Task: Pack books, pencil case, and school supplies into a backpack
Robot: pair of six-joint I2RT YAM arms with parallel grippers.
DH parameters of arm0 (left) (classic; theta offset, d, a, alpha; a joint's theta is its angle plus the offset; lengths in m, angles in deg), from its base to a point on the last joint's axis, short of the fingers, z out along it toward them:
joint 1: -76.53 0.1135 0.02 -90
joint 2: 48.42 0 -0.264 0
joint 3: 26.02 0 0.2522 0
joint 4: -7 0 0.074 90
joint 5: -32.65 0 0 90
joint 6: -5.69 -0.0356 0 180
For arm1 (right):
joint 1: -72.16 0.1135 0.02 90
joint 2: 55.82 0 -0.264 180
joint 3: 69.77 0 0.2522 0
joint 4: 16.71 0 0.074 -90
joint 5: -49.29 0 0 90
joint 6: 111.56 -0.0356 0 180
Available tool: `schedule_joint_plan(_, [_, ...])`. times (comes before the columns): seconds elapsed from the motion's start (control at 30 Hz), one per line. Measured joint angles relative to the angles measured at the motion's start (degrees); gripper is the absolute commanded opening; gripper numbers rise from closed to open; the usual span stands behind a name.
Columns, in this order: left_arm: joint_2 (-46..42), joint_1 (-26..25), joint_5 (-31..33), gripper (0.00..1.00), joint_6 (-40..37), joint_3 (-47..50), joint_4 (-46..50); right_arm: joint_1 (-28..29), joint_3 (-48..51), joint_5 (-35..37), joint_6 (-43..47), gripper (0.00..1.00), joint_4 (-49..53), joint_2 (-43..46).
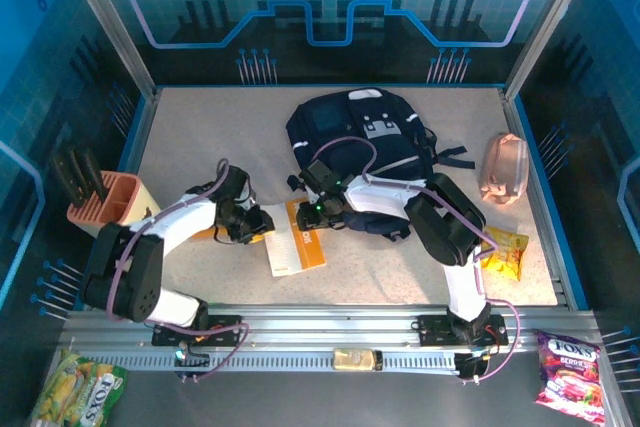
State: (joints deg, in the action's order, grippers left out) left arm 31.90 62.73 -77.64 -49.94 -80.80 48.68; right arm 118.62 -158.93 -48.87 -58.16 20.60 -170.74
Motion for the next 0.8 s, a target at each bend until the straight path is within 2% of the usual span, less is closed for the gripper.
schedule_joint_plan(0.2, [-3.80, -0.79, -6.67, 0.31, 1.53, 2.56, -6.67, -0.04, 0.00, -0.02, -0.68, 0.33, -0.02, -0.02])
schedule_joint_plan(0.47, [-0.04, -0.79, -6.54, 0.27, 3.30, 4.76, -9.20, -0.15, 0.00, -0.20, -0.96, 0.33, -0.07, -0.11])
schedule_joint_plan(0.63, [-0.07, -0.79, -5.09, 0.13, 4.55, 4.76, -9.68, -0.20, 0.02, -0.22, -0.96, 0.34, -0.20, -0.09])
schedule_joint_plan(0.73, [-0.79, -0.79, -3.91, 0.01, 4.74, 4.76, -9.60, -0.17, 0.20, -0.28, -0.92, 0.35, -1.18, -0.07])
schedule_joint_plan(0.8, [-1.99, -0.90, -2.86, 0.00, 4.46, 4.76, -8.92, -0.15, 0.68, -0.44, -0.92, 0.37, -2.19, 0.35])
